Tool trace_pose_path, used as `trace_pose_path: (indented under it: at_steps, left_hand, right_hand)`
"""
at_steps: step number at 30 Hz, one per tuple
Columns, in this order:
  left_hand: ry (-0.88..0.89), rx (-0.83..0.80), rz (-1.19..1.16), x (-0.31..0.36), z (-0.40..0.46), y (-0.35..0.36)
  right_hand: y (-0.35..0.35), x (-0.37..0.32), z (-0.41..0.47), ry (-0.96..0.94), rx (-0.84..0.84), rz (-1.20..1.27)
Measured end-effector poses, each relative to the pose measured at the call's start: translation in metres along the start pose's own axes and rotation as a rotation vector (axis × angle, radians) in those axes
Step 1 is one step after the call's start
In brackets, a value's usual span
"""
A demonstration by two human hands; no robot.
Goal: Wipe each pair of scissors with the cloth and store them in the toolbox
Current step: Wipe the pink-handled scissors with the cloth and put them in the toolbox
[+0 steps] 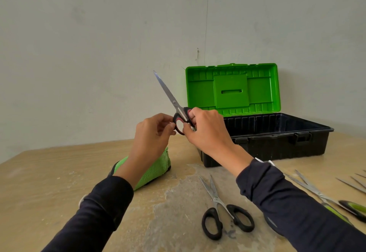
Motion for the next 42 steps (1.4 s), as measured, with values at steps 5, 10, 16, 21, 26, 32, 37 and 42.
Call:
trace_pose_path:
  at_steps: [5, 10, 16, 21, 26, 32, 37, 42]
  left_hand:
    - [0.191, -0.215, 0.304, -0.003, -0.011, 0.027]
    - [0.245, -0.483, 0.457, -0.019, -0.039, 0.075]
    - [0.312, -0.628, 0.618, -0.038, -0.061, 0.105]
    - [0.174, -0.584, 0.494, -0.058, -0.06, 0.102]
    - [0.167, -0.593, 0.474, -0.062, -0.061, 0.103]
    - [0.155, -0.614, 0.441, -0.065, -0.062, 0.105]
    - [0.144, -0.623, 0.436, -0.065, -0.063, 0.106]
    - [0.136, -0.624, 0.435, -0.065, -0.063, 0.105]
  right_hand:
    - [-0.02, 0.031, 0.013, 0.091, -0.049, -0.005]
    - [-0.023, 0.102, 0.025, 0.206, -0.228, -0.066]
    - [-0.005, 0.178, 0.035, 0.356, -0.507, -0.196]
    - [0.033, 0.211, 0.041, 0.327, -0.692, -0.38]
    - [0.081, 0.236, 0.048, 0.339, -0.788, -0.41]
    - [0.114, 0.256, 0.053, 0.305, -0.885, -0.487]
    - [0.123, 0.265, 0.046, 0.331, -0.952, -0.526]
    - [0.116, 0.256, 0.041, 0.337, -0.965, -0.485]
Point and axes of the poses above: each hand's wrist, its own z-axis towards the middle knuckle, its own y-axis out of the palm, x = y × z, the point moved 10 cm from there along z, towards the middle knuckle, and after that the axes turned 8 degrees about y, right-handed, at the moved point
